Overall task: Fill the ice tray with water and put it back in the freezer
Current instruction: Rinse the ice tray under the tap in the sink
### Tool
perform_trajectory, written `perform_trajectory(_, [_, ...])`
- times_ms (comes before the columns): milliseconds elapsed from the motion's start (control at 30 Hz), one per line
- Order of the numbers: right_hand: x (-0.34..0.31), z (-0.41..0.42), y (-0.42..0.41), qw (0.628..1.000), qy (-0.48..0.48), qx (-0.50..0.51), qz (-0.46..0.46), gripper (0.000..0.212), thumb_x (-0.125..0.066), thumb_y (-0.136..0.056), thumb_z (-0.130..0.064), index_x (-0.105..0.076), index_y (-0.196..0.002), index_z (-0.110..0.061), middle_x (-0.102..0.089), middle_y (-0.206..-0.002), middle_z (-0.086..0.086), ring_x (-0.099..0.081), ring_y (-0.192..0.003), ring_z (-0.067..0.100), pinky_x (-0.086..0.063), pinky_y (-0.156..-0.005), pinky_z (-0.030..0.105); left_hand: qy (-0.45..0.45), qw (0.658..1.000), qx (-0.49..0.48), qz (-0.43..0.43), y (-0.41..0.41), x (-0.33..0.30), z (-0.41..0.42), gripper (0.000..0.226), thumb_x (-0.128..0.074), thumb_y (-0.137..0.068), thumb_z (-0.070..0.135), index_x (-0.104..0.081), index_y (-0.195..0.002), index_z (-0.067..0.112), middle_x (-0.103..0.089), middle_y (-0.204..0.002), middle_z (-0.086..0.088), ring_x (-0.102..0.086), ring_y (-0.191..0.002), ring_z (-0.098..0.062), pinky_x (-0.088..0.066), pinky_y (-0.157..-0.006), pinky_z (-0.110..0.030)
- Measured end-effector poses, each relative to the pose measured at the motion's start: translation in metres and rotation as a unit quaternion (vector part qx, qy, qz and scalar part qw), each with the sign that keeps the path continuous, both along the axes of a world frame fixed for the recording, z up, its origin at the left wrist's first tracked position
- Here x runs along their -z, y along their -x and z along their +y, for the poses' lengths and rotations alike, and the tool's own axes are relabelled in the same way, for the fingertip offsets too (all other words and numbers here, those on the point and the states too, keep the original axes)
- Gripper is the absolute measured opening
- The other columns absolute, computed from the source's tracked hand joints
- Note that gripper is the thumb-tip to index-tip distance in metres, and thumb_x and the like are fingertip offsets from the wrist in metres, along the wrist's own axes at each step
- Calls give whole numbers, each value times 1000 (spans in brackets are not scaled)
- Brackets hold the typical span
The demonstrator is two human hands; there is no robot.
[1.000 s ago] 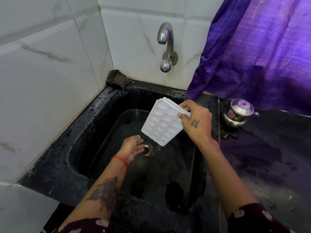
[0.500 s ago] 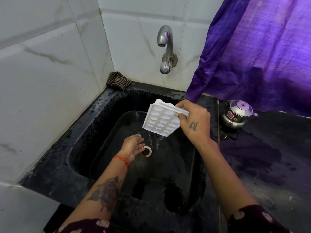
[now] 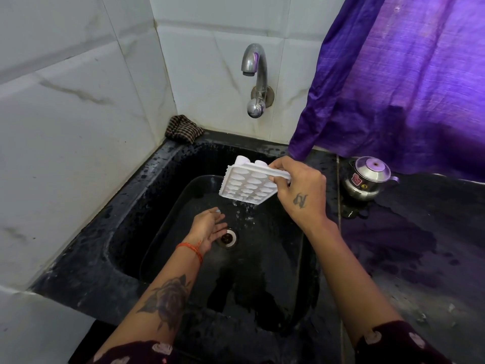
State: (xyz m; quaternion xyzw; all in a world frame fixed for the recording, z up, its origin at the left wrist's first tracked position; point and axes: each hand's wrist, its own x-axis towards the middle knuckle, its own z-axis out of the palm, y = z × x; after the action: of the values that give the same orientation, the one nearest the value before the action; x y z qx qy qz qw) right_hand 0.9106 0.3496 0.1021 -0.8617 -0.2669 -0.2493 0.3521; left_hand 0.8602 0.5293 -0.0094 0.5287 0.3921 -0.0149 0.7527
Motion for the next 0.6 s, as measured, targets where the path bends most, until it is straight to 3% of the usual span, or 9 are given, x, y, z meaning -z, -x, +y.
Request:
perform_trajectory(400, [-3, -7, 1, 998, -31, -21, -53, 19, -68, -76, 0, -71, -86, -16, -71, -78, -6, -59, -66, 5, -40, -58, 16, -3, 1000, -15, -22, -4, -11, -9, 40, -38, -99, 4, -38, -139, 8, -48, -139, -18, -48, -126, -37, -45, -92, -40])
perform_trajectory(600, [-6, -15, 4, 996, -48, -34, -71, 19, -68, -76, 1, -71, -86, -15, -71, -78, -6, -61, -65, 9, -49, -56, 30, 5, 999, -19, -36, -7, -18, -15, 45, -40, -98, 2, -34, -143, 9, -46, -140, -18, -48, -127, -37, -44, -94, -40])
